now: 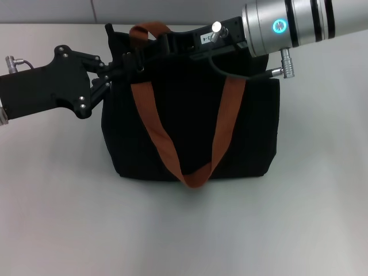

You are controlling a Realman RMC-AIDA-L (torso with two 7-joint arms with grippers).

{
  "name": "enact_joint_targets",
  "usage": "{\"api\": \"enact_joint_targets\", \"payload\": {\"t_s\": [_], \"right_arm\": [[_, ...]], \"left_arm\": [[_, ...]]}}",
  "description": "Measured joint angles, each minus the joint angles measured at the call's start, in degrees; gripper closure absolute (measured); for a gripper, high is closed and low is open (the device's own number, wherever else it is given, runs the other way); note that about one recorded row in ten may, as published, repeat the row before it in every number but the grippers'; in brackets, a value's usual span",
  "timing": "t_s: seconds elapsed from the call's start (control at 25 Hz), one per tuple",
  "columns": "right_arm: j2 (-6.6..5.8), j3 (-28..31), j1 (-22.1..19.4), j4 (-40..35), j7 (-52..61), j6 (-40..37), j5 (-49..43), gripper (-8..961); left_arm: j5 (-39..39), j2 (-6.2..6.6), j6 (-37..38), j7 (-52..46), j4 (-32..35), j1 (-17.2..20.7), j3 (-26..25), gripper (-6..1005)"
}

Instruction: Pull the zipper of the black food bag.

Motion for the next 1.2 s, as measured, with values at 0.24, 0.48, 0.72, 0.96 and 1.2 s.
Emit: {"api": "enact_joint_targets", "payload": {"t_s": [0.24,0.48,0.72,0.96,1.2], "right_arm": [[0.01,-0.8,0.0,-0.3,0.0,0.3,-0.3,817],[0.01,-1.4,0.0,-0.3,0.0,0.9,-0.1,859],[-0.04,-1.2,0.0,-0.3,0.0,0.9,0.0,873],[-0.08,-1.0,-0.1,-0.4,0.0,0.9,0.1,870],[-0.08,-0.9,-0.2,-0.5,0.0,0.9,0.1,882]], "left_arm": [[-0.1,-0.02,0.0,0.0,0.0,0.1,0.0,968],[-0.2,0.02,0.0,0.0,0.1,0.2,0.0,968],[-0.2,0.0,-0.1,0.4,0.1,0.3,0.0,968],[-0.2,-0.02,-0.2,0.5,0.1,0.4,0.0,968],[-0.1,-0.02,-0.1,0.5,0.1,0.4,0.0,967]]}}
